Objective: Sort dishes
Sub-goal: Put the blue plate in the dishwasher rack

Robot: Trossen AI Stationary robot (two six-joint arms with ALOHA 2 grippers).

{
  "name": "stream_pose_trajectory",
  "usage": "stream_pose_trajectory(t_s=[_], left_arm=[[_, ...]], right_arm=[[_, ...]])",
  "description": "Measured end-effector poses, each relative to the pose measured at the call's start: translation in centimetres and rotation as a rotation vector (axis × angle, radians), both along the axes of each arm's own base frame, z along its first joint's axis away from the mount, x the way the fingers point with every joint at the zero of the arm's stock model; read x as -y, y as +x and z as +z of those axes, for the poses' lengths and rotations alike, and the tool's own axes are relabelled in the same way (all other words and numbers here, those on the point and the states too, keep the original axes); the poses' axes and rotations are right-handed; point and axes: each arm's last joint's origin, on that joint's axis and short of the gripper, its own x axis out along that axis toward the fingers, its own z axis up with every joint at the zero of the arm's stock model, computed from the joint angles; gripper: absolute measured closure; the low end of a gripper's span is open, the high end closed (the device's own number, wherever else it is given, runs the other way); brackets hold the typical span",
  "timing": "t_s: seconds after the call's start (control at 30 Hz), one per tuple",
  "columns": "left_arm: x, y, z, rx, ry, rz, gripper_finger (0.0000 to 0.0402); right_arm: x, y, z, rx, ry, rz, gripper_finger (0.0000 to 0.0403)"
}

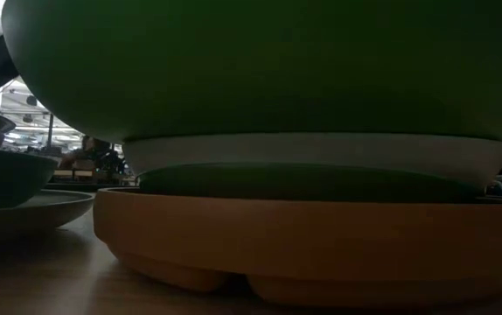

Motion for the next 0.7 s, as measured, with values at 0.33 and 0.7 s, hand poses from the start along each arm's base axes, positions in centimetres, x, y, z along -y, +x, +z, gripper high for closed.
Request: stream_pose_trajectory(t_s=[0.33,0.7], left_arm=[[-0.6,-0.3,0.2,-0.071,0.145,0.249,0.0219],[-1.8,-0.6,-0.1,-0.090,0.110,0.277,0.0219]], right_arm=[[-0.2,0.3,-0.1,0.122,0.067,0.008,0.0398],[-0.3,0.5,-0.2,0.235,0.142,0.012,0.0398]])
